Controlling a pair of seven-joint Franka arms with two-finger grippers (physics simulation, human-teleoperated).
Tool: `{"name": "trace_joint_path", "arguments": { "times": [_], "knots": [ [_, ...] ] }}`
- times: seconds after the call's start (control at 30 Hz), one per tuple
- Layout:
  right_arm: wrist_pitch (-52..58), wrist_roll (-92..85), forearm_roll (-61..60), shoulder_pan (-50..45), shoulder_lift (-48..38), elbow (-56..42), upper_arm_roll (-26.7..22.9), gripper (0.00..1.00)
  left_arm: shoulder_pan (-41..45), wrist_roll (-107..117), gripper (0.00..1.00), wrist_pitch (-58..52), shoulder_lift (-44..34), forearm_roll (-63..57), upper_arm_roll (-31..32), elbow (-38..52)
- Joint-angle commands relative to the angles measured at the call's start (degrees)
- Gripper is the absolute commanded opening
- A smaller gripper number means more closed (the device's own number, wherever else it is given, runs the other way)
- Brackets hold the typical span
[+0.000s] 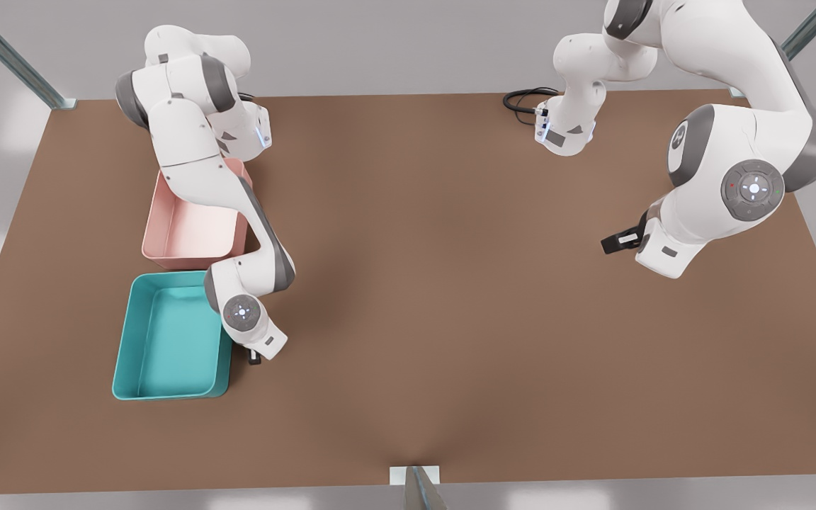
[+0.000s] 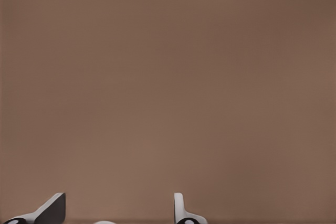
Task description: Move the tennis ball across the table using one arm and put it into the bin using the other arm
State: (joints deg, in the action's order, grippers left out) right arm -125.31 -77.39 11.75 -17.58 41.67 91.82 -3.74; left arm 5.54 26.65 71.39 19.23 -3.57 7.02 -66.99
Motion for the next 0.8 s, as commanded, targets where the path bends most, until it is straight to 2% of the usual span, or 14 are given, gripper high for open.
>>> {"name": "trace_joint_path", "arguments": {
  "times": [0.0, 0.77],
  "knots": [
    [-1.1, -4.3, -0.2, 0.0, 0.0, 0.2, -0.2, 1.00, 0.0, 0.5, 1.00, 0.0, -0.1, 0.0, 0.0, 0.0],
    [-5.7, -3.7, -0.1, 0.0, 0.8, 3.0, -1.1, 1.00, 0.2, 0.6, 1.00, 0.1, 0.3, 0.1, 0.0, -0.2]
  ]
}}
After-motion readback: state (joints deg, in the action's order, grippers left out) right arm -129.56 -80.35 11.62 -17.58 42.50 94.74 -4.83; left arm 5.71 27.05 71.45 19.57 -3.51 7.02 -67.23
